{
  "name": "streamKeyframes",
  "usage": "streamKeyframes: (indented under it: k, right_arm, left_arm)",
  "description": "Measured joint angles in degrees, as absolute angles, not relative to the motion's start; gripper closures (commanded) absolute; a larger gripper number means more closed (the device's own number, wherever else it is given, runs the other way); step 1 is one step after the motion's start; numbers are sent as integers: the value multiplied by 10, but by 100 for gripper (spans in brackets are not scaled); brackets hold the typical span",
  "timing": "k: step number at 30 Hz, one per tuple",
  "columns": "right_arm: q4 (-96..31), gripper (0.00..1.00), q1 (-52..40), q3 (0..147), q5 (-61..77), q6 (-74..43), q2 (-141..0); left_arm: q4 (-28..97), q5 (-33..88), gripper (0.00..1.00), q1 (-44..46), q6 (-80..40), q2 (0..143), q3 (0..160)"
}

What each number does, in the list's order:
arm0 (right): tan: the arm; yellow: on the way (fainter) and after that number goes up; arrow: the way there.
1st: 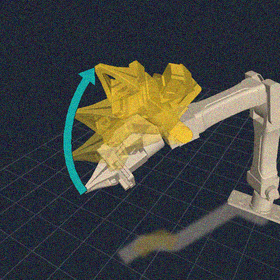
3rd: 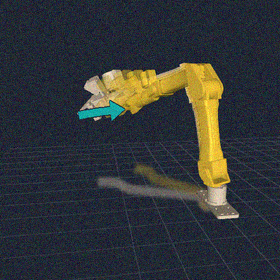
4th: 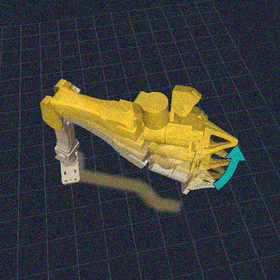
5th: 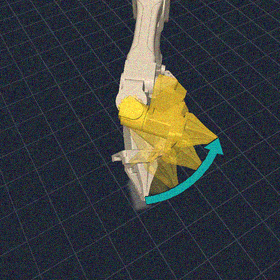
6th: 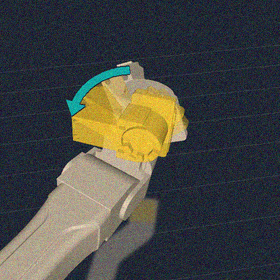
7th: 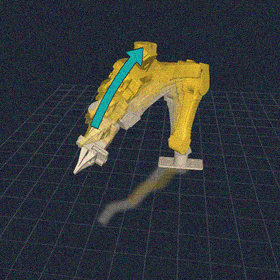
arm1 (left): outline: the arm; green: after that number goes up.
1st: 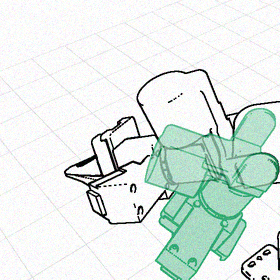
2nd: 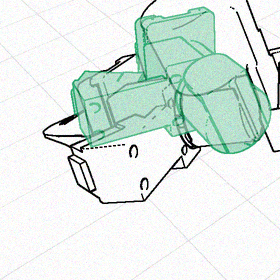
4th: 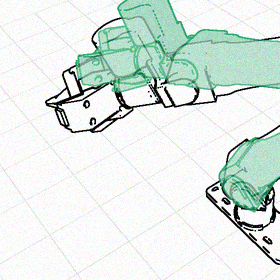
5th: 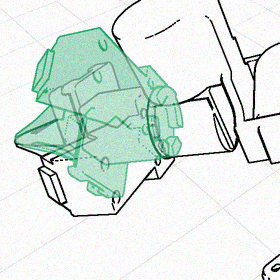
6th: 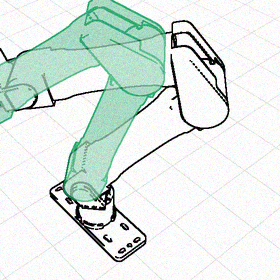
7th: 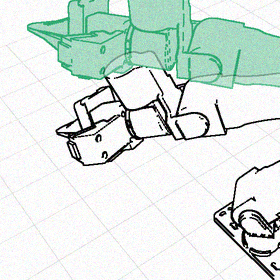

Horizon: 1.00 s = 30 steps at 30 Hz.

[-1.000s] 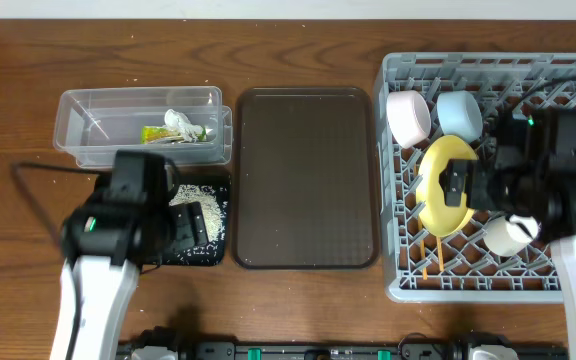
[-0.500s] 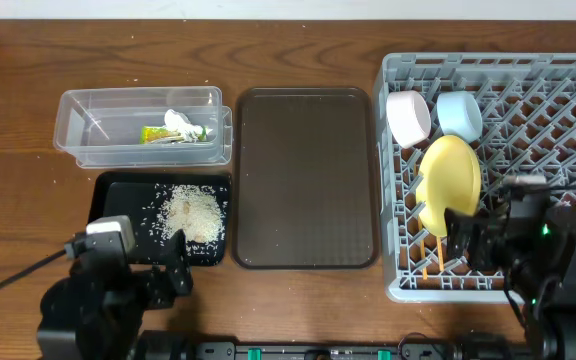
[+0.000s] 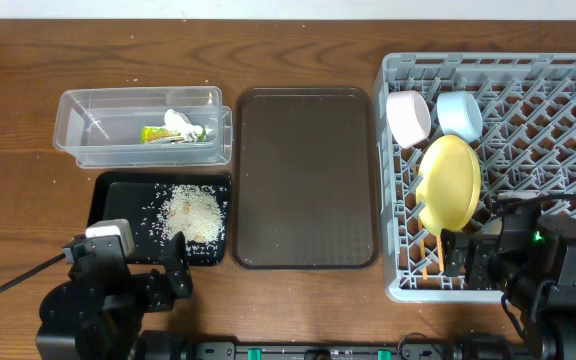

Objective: Sort waste into correct bins and load items into the dishwasher rack

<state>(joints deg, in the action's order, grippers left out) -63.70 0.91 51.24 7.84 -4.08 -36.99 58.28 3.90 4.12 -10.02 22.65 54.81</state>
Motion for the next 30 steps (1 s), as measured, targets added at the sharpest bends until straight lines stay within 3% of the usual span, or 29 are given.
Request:
streamKeyframes:
  k: [14, 22, 30]
  right_arm:
    - [-622, 1, 9, 512, 63, -40, -369]
    - [-495, 1, -6, 470, 55, -13, -291]
    - [-339, 1, -11, 332, 50, -1, -137]
  left_arm:
    - [583, 39, 3, 41, -100, 227, 548]
    - [583, 39, 3, 41, -100, 227, 548]
    - [583, 39, 3, 41, -100, 227, 547]
